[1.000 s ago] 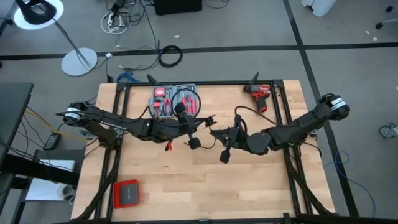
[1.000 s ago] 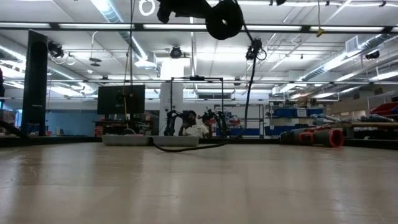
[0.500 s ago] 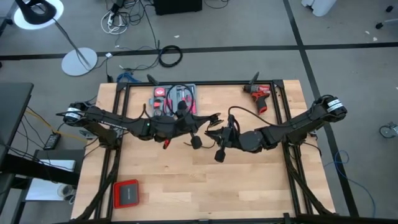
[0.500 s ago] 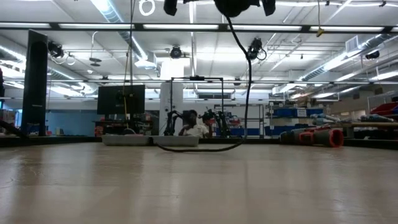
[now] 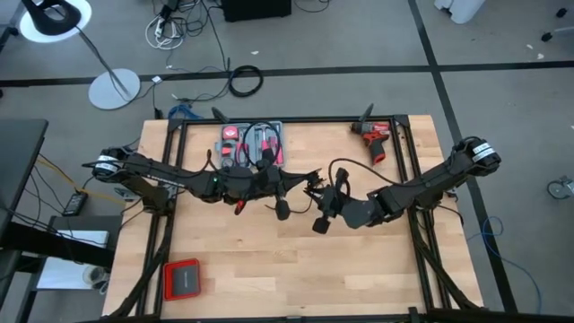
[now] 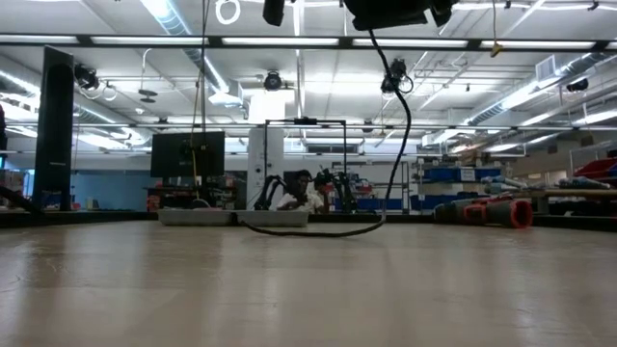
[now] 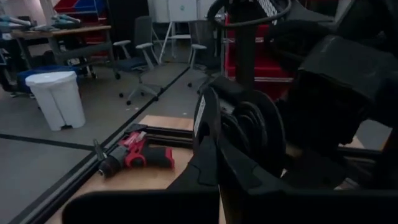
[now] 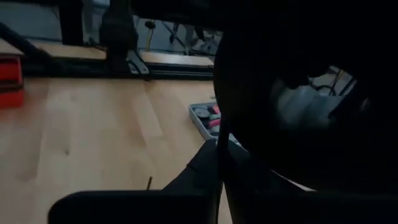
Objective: Coil cords
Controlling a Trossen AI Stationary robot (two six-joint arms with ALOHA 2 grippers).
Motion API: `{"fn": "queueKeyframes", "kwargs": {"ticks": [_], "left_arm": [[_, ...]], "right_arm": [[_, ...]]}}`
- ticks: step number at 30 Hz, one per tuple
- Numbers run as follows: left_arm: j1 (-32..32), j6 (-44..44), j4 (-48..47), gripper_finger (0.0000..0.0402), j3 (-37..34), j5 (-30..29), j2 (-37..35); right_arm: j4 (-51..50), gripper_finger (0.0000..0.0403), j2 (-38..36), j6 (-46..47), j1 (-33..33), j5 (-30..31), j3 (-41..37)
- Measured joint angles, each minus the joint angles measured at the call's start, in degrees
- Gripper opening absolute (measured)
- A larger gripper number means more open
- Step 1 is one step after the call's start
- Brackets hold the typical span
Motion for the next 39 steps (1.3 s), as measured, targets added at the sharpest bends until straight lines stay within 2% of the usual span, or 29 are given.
{"fn": "queueKeyframes", "kwargs": {"ticks": [3, 7, 15, 22, 27, 31, 39], "left_arm": [[0.0, 0.0, 0.1, 0.0, 0.2, -0.1, -0.4], [-0.4, 0.8, 1.0, 0.0, 0.3, -0.1, -0.4], [-0.7, 2.3, 1.6, 0.0, 0.3, -0.5, -0.3], [-1.2, 4.7, 1.4, 0.0, 0.2, -0.9, -0.3], [-1.2, 5.5, 2.6, 0.0, 0.2, -1.1, -0.3], [-1.2, 6.0, 3.0, 0.0, 0.2, -0.6, -0.3], [-1.2, 6.0, 3.4, 0.0, 0.1, -0.2, -0.3]], "right_arm": [[-2.9, 0.0044, 0.3, 0.1, 0.8, 1.5, -0.4], [-6.9, 0.0058, 0.1, 6.4, 1.1, 2.4, -0.3], [-8.0, 0.0056, 0.3, 11.2, 2.2, 0.1, -0.3], [-11.0, 0.0054, 0.2, 23.3, 6.9, -3.6, -0.3], [-8.0, 0.0054, 0.2, 21.7, 10.3, -3.6, -0.3], [-2.3, 0.0054, 0.2, 22.7, 10.4, -5.9, -5.1], [24.0, 0.0056, 0.2, 23.1, 9.2, -8.5, -22.2]]}}
